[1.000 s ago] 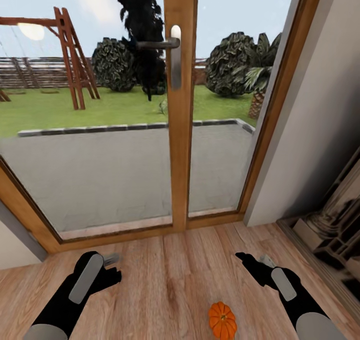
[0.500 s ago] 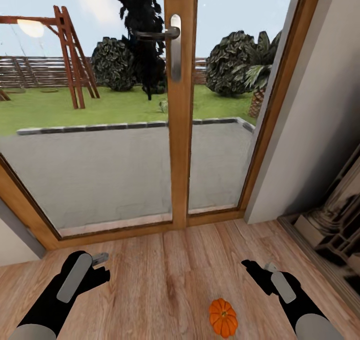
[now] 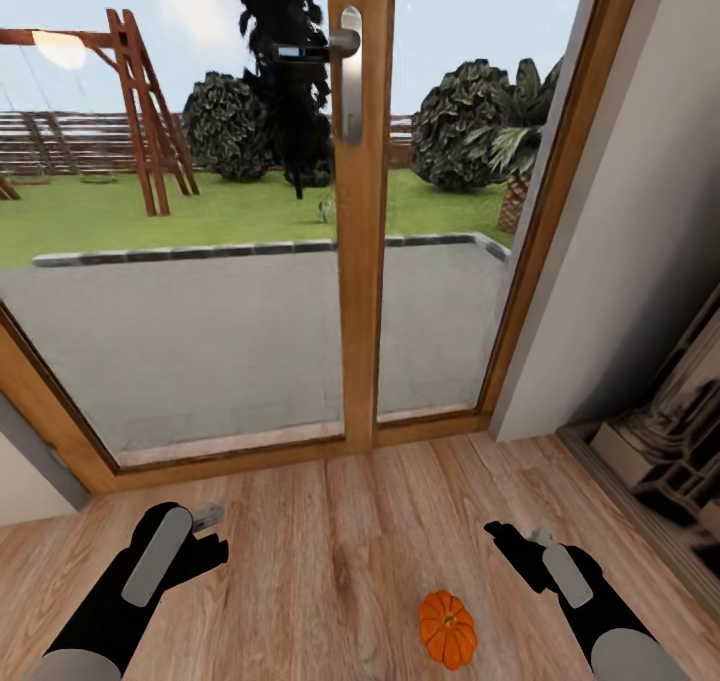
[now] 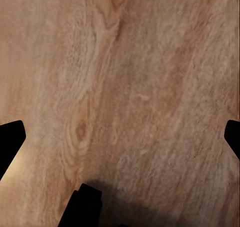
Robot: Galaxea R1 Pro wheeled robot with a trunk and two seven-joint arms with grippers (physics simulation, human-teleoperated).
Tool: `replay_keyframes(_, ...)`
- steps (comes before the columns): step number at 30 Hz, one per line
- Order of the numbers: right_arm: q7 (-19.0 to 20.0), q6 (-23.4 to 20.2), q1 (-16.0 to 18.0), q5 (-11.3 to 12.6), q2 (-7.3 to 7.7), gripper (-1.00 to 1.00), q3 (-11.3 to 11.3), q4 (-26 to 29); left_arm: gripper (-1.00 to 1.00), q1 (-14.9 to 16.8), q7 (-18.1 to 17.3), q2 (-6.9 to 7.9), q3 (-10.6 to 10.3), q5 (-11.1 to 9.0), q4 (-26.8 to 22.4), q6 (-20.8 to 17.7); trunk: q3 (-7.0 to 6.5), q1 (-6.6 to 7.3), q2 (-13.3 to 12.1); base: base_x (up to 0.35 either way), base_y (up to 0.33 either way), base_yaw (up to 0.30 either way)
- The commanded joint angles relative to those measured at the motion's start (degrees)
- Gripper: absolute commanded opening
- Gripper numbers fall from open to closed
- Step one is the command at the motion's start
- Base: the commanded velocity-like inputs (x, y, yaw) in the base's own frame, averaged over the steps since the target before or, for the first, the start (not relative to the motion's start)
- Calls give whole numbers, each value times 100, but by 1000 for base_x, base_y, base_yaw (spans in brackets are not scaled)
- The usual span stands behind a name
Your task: Place each of the two pumpkins and all three candles from the living room inside a cabinet in the living room (use any cabinet), then make sure every cabinet is closed, and position the cauldron so it is next to a table in the living room.
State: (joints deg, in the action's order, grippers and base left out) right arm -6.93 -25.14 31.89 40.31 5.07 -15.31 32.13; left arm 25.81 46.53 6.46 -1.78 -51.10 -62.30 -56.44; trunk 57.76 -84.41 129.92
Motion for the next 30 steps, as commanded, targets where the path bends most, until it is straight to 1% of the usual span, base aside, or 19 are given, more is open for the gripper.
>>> replay_keyframes(1,-43,-25,2,59,-1,100,-7,12,100,3,61,-30,-19,-51,-7,-8,24,-22,44,0,0,0)
replay_keyframes(3,-38,-19,2,57,1,100,-7,12,100,3,63,-76,-21,-50,-9,-7,60,-65,124,0,0,0)
replay_keyframes(9,-36,-20,2,56,2,100,-7,12,100,7,62,-114,-23,-49,-7,-1,167,-197,365,0,0,0)
replay_keyframes(30,-28,-22,2,56,2,100,-7,12,100,3,58,-141,-32,-49,-9,4,544,-658,1207,0,0,0)
